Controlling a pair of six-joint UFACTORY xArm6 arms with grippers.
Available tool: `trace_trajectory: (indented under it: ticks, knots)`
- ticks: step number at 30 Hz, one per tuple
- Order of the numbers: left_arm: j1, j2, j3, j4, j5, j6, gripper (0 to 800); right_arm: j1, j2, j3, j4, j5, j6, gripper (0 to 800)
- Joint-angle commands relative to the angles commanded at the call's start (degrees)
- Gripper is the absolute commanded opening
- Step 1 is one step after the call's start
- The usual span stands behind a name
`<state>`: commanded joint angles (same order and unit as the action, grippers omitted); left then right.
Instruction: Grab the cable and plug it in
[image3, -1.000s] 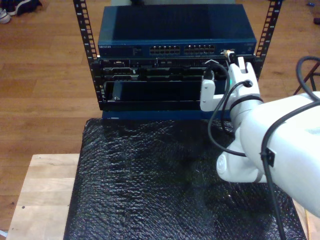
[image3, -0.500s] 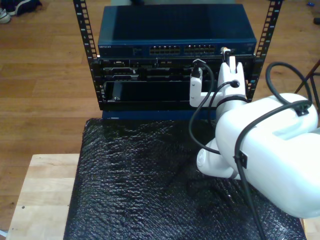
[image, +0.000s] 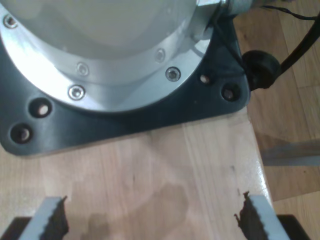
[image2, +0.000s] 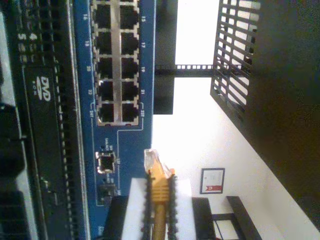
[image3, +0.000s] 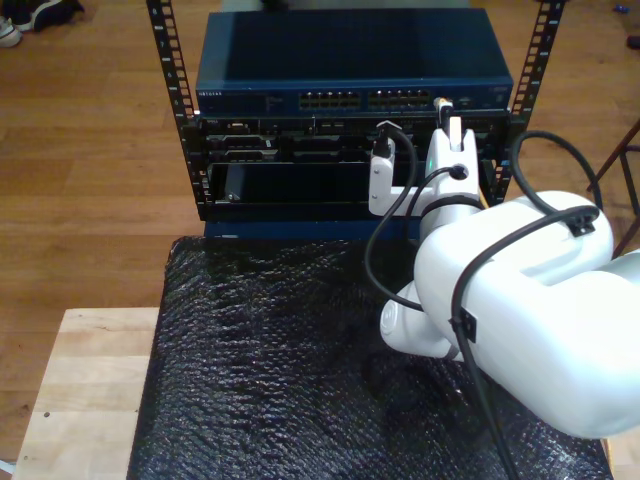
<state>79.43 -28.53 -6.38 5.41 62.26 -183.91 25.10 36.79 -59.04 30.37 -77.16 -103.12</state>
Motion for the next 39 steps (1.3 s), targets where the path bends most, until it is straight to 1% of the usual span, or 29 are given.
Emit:
trace_trajectory:
  ticks: [4, 26, 39]
  knots:
    - [0.0, 0.0, 0.0, 0.0, 0.0, 0.1, 800, 0.1, 0.6, -0.6, 0.0, 0.0, 1.8, 0]
    - [0.0, 0.0, -0.1, 0.0, 0.0, 0.0, 800, -0.1, 4.1, -5.4, -0.2, 0.3, 2.4, 0]
    - [0.0, 0.0, -0.1, 0.0, 0.0, 0.0, 800, -0.2, 4.7, -6.2, -0.3, 0.4, 2.5, 0]
